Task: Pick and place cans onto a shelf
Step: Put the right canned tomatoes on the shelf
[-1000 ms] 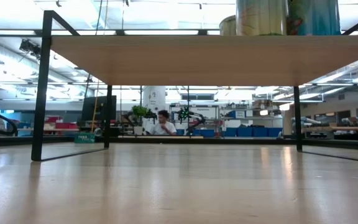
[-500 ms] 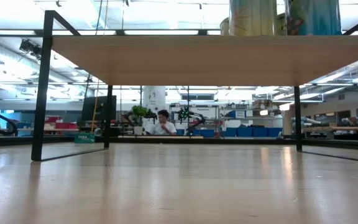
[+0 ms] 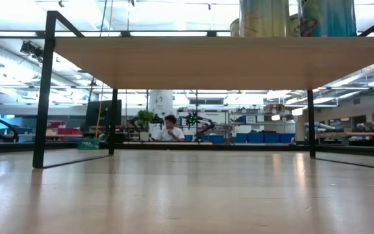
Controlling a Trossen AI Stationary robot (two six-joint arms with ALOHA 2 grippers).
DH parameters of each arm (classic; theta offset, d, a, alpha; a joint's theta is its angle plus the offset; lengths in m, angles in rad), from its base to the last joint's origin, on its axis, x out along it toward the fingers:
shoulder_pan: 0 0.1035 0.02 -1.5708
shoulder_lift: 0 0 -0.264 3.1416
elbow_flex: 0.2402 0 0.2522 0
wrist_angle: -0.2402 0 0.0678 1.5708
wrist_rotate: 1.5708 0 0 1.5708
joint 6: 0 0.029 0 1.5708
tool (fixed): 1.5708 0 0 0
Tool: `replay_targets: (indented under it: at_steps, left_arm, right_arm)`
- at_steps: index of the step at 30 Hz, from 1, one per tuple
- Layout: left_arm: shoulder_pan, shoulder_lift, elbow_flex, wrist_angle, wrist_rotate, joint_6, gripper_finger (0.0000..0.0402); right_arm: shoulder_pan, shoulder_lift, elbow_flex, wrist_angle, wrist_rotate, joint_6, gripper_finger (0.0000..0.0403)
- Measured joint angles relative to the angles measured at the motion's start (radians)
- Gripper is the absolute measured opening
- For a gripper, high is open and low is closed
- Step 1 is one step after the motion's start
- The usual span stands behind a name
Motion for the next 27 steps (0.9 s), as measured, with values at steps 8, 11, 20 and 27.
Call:
replay_targets:
  at_steps: [8,11,20,27]
  left_arm:
    - [-0.052,-0.042,0.025,0.186,-0.104,0.145,0.0378]
    - [-0.046,-0.049,0.027,0.172,-0.085,0.095,0.0378]
    - [-0.045,-0.048,0.025,0.023,-0.080,-0.268,0.0378]
    - [-0.049,-0.049,0.025,0.026,-0.080,-0.393,0.0378]
  right_arm:
    - [0.302,0.059,0.010,0.137,0.082,0.357,0.0372]
    - [0.378,0.121,0.009,0.063,0.027,0.610,0.0368]
    - [0.528,0.319,0.006,-0.310,-0.352,1.081,0.0353]
    - [0.596,0.345,-0.070,-0.222,-0.225,1.106,0.0382]
